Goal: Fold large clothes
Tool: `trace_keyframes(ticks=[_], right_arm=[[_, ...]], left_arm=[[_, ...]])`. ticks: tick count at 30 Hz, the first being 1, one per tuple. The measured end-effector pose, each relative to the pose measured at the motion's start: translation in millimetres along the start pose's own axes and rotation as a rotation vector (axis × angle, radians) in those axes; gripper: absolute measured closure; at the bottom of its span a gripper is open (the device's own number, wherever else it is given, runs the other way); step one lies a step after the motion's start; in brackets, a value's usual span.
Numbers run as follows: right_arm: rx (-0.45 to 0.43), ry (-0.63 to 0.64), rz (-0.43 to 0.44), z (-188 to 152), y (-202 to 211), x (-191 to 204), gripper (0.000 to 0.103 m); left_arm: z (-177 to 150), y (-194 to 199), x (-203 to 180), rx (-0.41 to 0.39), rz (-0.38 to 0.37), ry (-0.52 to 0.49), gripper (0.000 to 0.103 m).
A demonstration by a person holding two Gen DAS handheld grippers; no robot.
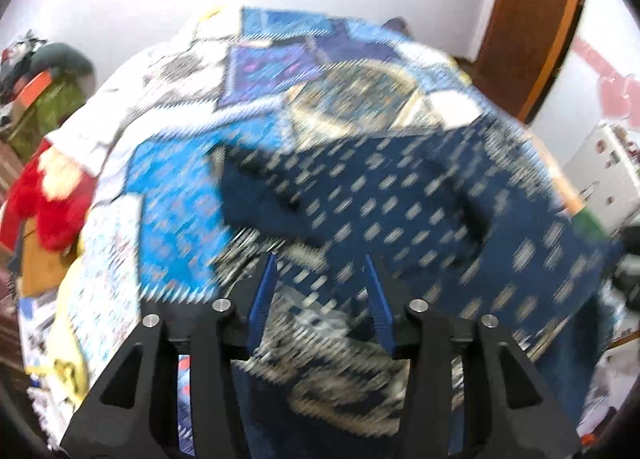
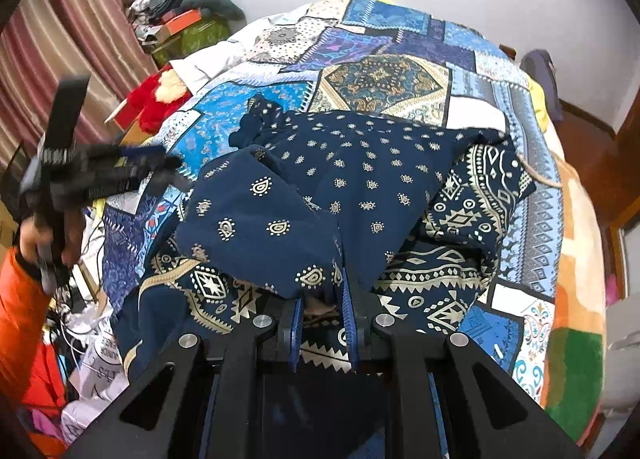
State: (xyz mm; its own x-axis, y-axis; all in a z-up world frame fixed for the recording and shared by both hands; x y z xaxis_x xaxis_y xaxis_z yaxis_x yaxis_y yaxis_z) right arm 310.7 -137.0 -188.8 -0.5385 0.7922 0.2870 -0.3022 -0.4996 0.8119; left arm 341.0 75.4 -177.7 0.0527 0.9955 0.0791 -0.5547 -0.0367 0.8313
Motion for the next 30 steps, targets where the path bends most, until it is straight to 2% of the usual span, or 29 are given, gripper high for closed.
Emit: trace_keyframes(ticks=[2, 6, 8, 10, 14, 16, 21, 26, 28, 30], right_arm=[[0.005, 0.006, -0.009, -2, 2, 2, 0.089], [0.015, 0.011, 0.006, -6, 10, 3, 0.089], [0.012, -0.001, 0.049, -8, 21, 3, 0.089], [0.004, 0.006, 0.038, -9, 33, 0, 0.089], [-0.047, 0.026, -0.038, 5, 59, -12, 0.089], [-0.050, -0.016, -0.021, 12, 58, -17, 0.089], [0.055, -0.139, 0.094, 13, 5, -16, 0.089], [0.137, -0.096, 0.041, 5, -53, -6, 0.089], [0.143, -0.068, 0.004, 4, -65, -11, 0.089], [0.136, -0.050, 0.003, 3, -71, -18, 0.089]], left_arm=[[16, 0, -20, -0.022, -0.055, 0.000, 0.046], [25, -16, -56, 0.002, -0.110, -0.043, 0.045], [16, -28, -71, 0.051, -0.139, -0.062, 0.045], [4, -35, -82, 0.090, -0.166, -0.084, 0.045], [-29, -48, -96, 0.146, -0.126, -0.156, 0.045], [-41, -52, -97, 0.154, -0.120, -0.163, 0.044], [-53, -52, -86, 0.155, -0.111, -0.115, 0.038], [-59, -55, -82, 0.151, -0.077, -0.114, 0.033], [-60, -58, -79, 0.147, -0.074, -0.113, 0.031], [-61, -59, -77, 0.144, -0.069, -0.096, 0.026]])
Point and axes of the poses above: each gripper's, at about its wrist camera, not at the fingertips, and y roughly against the way its jaws point, x to its left, z to its top, the point moved 7 cm from there along -y, roughly the way its jaws point, and after that the axes turned 9 degrees about z, right-handed, at the moved point
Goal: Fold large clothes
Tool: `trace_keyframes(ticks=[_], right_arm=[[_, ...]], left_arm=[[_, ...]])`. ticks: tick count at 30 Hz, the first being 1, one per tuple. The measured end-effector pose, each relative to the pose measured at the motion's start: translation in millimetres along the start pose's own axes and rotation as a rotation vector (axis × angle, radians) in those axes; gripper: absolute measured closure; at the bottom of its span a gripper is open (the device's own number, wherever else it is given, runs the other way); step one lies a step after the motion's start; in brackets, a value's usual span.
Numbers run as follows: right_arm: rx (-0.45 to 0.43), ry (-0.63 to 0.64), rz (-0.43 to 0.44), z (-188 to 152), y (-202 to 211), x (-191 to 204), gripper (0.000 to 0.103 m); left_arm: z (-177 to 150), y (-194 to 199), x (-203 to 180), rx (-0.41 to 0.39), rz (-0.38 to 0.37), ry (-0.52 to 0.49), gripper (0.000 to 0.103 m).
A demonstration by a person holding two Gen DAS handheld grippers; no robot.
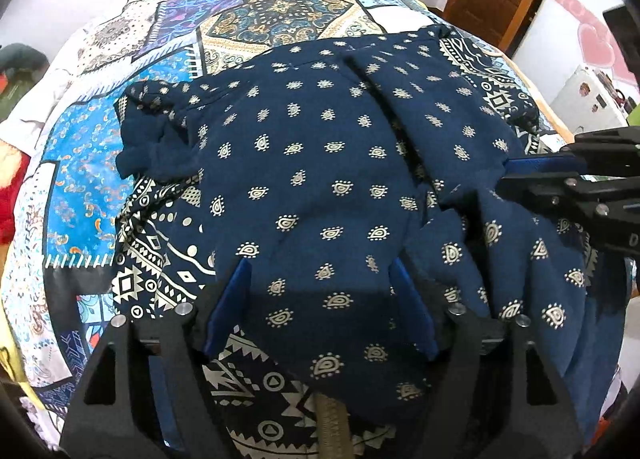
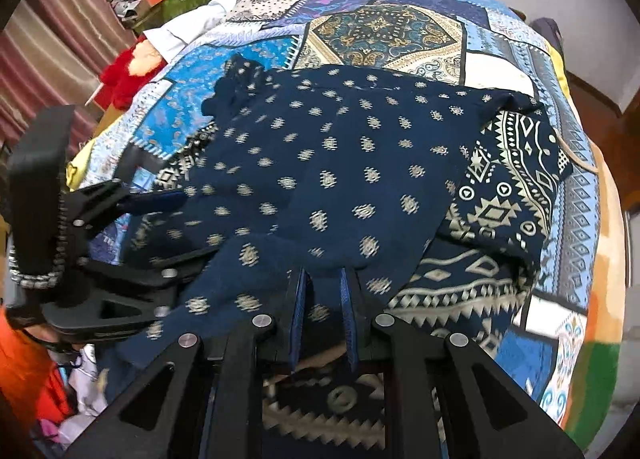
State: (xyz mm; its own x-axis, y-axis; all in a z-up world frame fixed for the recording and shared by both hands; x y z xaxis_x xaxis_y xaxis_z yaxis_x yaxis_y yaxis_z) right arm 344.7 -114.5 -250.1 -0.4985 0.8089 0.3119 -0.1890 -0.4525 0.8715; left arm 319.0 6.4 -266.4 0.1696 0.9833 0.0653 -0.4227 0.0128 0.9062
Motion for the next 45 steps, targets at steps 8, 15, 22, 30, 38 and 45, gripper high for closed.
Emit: trace_keyframes(ticks=[8, 15, 22, 30, 38, 45], right_arm=[[-0.030, 0.074, -0.082, -13, 12, -21, 0.089], [-0.014, 0.087, -0.193, -23, 21, -54, 0.087], [-0.079, -0.138, -0.091, -7, 52, -105, 0.087], [-0.096, -0.204, -0.276, 40, 21, -159, 0.086], [-0.120, -0.221, -0.270, 24, 16, -189, 0.022], [-0.186, -0.300, -0.263, 16, 38, -211, 0.005]], left_arm=[[-3, 1, 4, -0.020, 0.050, -0.035, 0.023], [0, 12, 33, -0.020, 0.060, -0.016, 0.023], [23, 22, 119, -0.053, 0.159, 0.172, 0.014], [43, -4, 154, -0.023, 0.158, 0.259, 0.014], [56, -53, 172, 0.028, 0.125, 0.296, 0.013], [68, -106, 204, 0.094, -0.023, 0.500, 0.013]])
Point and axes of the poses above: each gripper's, at about its wrist camera, not at the fingertips, and y roughly against the way its jaws point, x to its left, z to its top, the point moved 7 cm from there along -y, roughly the way its jaws point, and after that the axes turned 9 degrees about z, right-handed, at the moved point
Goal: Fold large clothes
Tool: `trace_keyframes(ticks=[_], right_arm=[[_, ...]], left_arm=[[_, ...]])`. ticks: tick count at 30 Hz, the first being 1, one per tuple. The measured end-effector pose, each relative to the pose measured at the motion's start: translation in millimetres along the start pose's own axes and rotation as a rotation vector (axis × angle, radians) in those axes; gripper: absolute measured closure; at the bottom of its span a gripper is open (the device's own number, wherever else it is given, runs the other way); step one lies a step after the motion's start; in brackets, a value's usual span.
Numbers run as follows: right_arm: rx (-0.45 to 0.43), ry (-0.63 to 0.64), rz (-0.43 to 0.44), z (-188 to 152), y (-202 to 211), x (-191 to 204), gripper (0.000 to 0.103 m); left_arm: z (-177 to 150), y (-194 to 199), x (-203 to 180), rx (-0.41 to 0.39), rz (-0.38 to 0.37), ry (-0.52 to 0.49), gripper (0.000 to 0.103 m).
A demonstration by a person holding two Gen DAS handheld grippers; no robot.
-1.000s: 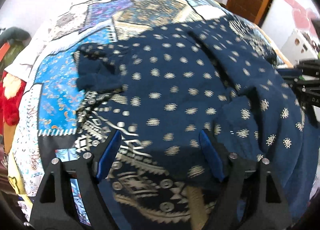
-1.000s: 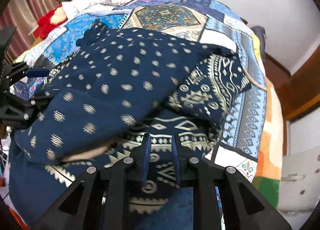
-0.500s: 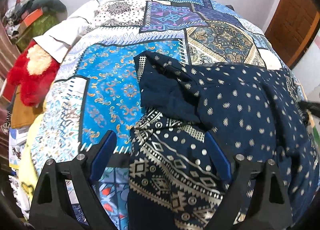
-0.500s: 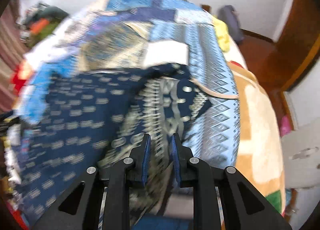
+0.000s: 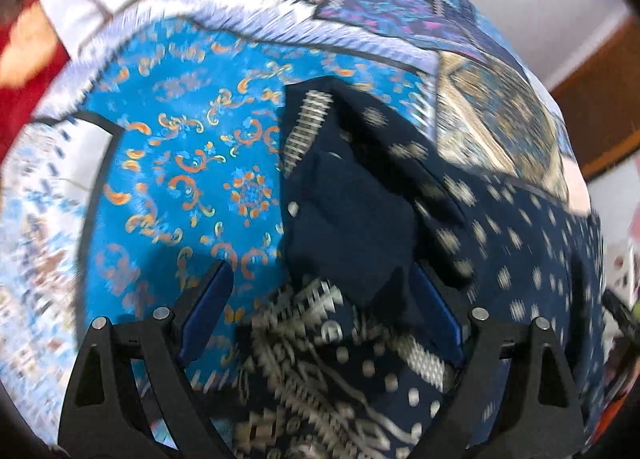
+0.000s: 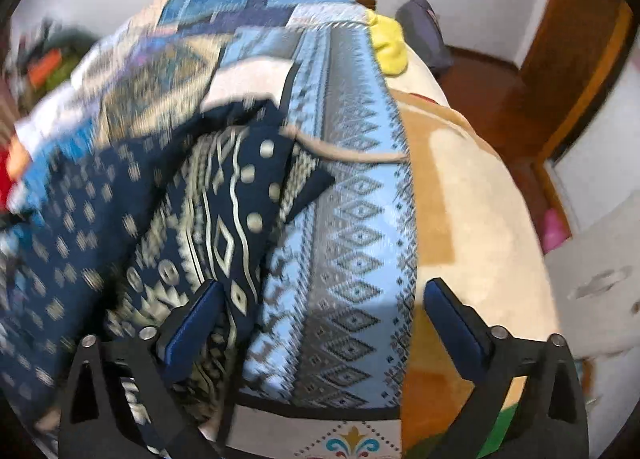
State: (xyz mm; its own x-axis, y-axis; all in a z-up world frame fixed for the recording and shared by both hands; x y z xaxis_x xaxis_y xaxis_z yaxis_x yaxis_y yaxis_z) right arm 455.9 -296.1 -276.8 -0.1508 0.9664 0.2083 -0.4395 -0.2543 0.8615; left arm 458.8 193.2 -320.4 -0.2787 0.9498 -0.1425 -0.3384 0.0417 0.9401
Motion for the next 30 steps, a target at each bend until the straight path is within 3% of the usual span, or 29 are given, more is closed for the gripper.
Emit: trace_keyframes(ticks=[4, 6, 7, 10, 11, 12, 13, 15, 19, 24, 27, 30], right_arm=[[-0.063, -0.115, 0.179, 23, 2, 7, 0.008], [-0.049, -0.149, 0.250, 32, -11, 17, 0.025], [-0.020, -0.167, 0.288, 35, -22, 21, 0.028], [-0.028, -0.174, 0.275, 45, -38, 29, 0.033], [-0.032, -0.158, 0.273, 48, -41, 34, 0.055], [-0.022, -0.144, 0.276, 51, -44, 39, 0.068], [-0.008, -0.146, 0.288, 54, -50, 42, 0.072], [-0.001, -0.146, 0.292, 65, -62, 48, 0.082], [-0.008, -0.051, 0.269, 102, -69, 72, 0.086], [-0.080, 0.122, 0.182, 159, -79, 111, 0.087], [-0.110, 0.162, 0.126, 186, -95, 124, 0.086], [-0.088, 0.169, 0.058, 197, -121, 128, 0.085]], left_arm=[[12, -29, -5, 0.052, -0.037, 0.028, 0.013], [16, -32, -15, 0.041, -0.065, 0.006, 0.012], [18, -36, -23, 0.041, -0.080, -0.008, 0.012], [24, -40, -32, 0.009, -0.074, -0.024, 0.018], [26, -41, -34, 0.003, -0.065, -0.033, 0.027], [27, -40, -36, -0.003, -0.055, -0.046, 0.046], [29, -40, -38, -0.002, -0.059, -0.067, 0.053], [31, -36, -43, -0.008, -0.062, -0.093, 0.080], [46, -6, -42, -0.119, 0.056, -0.157, 0.082], [77, 33, -23, -0.222, 0.070, -0.120, 0.082], [93, 31, -14, -0.229, 0.105, -0.113, 0.082], [102, 8, -6, -0.175, 0.139, -0.095, 0.081]])
Point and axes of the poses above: each gripper's, at about its wrist camera, not at the fingertips, and y roughly against the way its jaws point, x to its left, z to its top, the point moved 7 cm from there along -y, roughly the way its jaws point, and after that the axes turned 9 degrees about z, right-handed, at the moved point
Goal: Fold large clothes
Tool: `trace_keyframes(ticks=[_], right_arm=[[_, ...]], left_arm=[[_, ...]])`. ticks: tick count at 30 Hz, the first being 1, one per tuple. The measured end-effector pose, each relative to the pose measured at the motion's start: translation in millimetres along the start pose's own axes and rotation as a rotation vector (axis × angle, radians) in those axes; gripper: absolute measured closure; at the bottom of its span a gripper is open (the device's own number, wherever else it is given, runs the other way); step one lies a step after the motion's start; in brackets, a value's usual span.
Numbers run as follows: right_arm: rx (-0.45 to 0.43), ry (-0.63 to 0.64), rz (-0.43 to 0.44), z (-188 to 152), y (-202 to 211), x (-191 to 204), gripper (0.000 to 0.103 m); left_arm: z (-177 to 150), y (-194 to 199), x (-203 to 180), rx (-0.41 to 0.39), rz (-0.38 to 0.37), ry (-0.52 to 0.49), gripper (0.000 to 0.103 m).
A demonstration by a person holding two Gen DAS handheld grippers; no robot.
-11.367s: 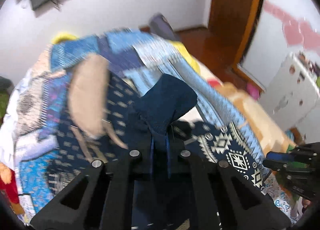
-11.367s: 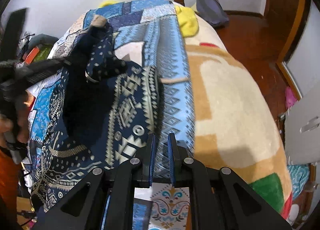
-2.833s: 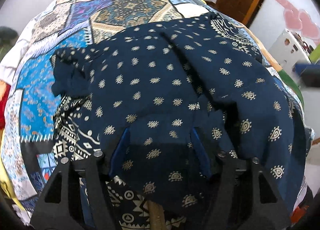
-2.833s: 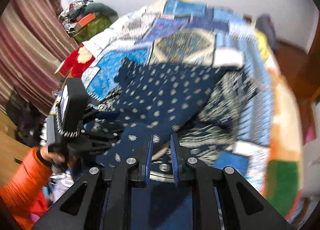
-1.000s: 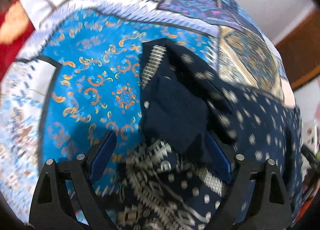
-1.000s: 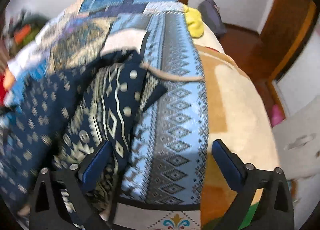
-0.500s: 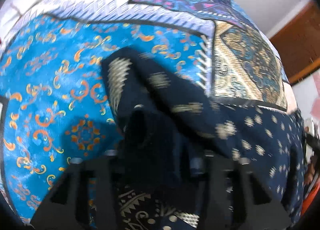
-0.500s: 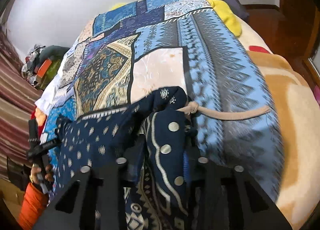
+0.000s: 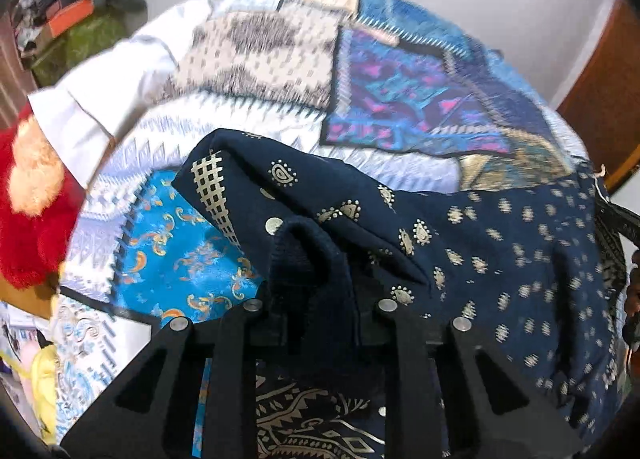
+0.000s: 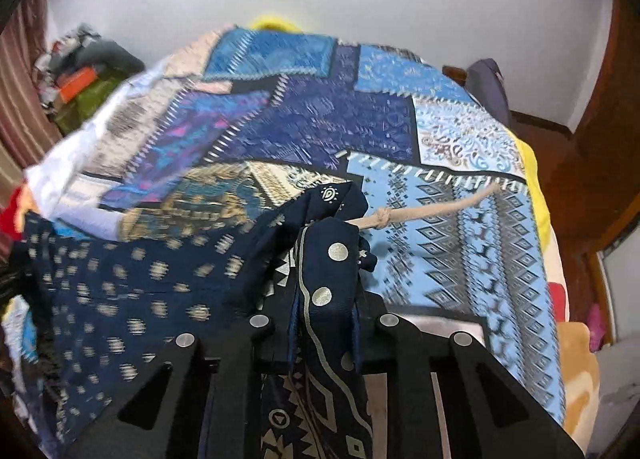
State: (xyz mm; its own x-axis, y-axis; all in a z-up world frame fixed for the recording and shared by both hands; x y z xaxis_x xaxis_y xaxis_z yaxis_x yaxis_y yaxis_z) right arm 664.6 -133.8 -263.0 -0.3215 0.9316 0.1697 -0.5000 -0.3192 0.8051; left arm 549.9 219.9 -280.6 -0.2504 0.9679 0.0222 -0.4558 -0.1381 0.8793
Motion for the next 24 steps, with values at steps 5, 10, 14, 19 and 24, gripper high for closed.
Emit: trace_keyframes(ticks=[5, 10, 14, 19, 24], right_arm=[[-0.027, 0.057, -0.126, -5, -7, -9, 0.035], [-0.014, 0.039, -0.081, -15, -1, -31, 0.021], [-0.019, 0.052, -0.091, -23, 22, -34, 0.020], [0.034, 0.069, -0.129, -44, 51, -33, 0.019], [0.047, 0.022, -0.059, -64, 87, -20, 0.019]], left_arm=[[-12, -49, 0, 0.081, 0.059, -0.010, 0.068], [-17, -54, 2, 0.066, 0.048, 0.042, 0.064], [-25, -47, 5, 0.087, 0.069, 0.026, 0.054], [-38, -21, 6, 0.098, 0.123, -0.004, 0.047], [-50, 31, -1, 0.032, 0.122, -0.054, 0.043]])
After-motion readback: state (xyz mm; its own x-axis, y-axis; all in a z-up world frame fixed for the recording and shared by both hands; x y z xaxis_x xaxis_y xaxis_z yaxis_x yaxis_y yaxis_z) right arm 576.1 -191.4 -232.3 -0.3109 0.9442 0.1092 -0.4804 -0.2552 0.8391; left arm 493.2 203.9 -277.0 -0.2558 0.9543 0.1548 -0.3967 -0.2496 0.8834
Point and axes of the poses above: each gripper's, at about its wrist camera, not at the fingertips, and y roughly against the way its jaws point, x to its left, z to its top, the point moved 7 cm from there along -y, roughly the way its jaws point, and after that the axes turned 9 degrees about z, right-handed, at the moved point
